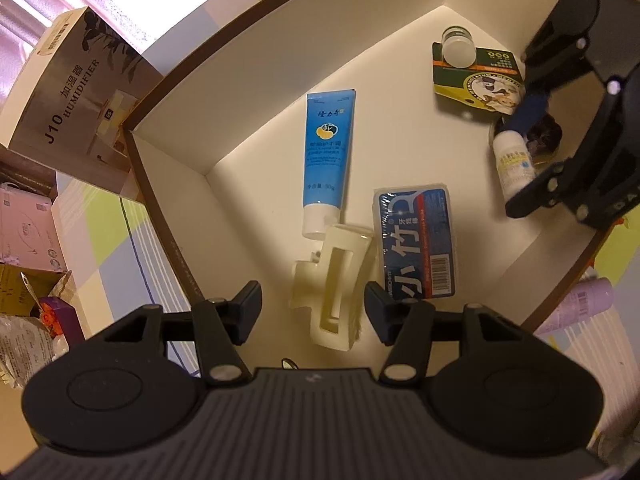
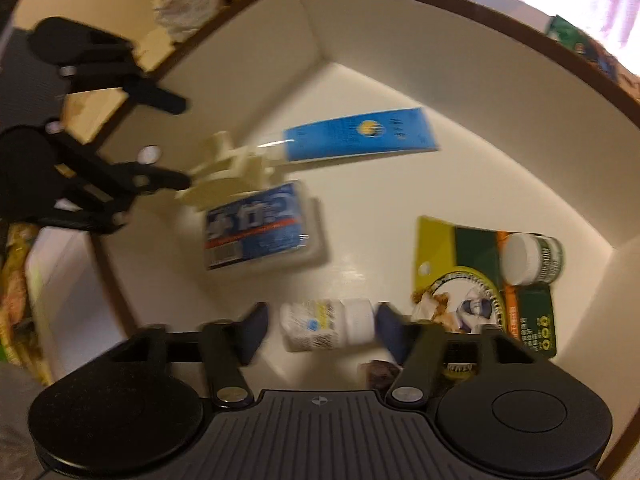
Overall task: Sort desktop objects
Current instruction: 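Lower both items into the box and open both tools to release, then withdraw both open tools from the box toward the remaining table items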
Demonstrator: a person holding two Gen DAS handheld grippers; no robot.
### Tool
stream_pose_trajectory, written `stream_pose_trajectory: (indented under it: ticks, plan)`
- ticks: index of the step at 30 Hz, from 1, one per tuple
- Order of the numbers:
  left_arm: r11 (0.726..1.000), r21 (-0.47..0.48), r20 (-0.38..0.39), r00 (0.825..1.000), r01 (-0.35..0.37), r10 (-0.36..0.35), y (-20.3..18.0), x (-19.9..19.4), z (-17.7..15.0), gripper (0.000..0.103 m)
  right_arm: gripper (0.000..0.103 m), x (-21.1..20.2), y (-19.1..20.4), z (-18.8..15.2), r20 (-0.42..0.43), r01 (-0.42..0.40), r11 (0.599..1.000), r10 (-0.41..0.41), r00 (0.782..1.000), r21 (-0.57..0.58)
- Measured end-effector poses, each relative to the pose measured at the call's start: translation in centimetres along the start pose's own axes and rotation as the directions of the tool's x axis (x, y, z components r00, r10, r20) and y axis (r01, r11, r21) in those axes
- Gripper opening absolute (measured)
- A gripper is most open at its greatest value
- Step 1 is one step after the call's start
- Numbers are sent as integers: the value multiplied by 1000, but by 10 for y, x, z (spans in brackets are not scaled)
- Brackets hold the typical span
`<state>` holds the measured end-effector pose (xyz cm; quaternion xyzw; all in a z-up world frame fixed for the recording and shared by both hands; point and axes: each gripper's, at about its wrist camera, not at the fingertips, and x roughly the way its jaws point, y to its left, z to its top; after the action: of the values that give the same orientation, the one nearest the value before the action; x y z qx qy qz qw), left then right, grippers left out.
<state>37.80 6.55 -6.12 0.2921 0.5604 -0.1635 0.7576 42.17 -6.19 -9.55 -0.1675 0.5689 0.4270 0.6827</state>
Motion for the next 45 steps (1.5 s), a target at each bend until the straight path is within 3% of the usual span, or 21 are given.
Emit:
stream_pose_trajectory:
  ticks: [9,24,35,39,41,45]
  plan:
    - [1000,-11,10,1000,9,-9,0,-2,-3,56,74,-5,-9,-1,-43,1,998,2,999,68]
    - [999,-39,28,1000,-12,13,-2,-9,-6,57,74,-16,-8,-8,-99,97,972,-77,992,214]
    - [993,-99,37,996,-71,75,-8,-21,-7,73,74,-37,-7,-19,-64,154,930,-141,988,334]
    - [988,-132,40,995,-85,91,-11,-28,-9,77,74,-46,-6,-25,-38,159,921,-156,987,355]
    - [985,-146,50,993,-95,103,-14,-33,-10,84,74,-51,-4,-27,-14,159,918,-165,986,363]
    - [979,-174,67,991,-107,120,-17,-43,-12,86,74,-60,-1,-33,22,142,911,-164,986,387]
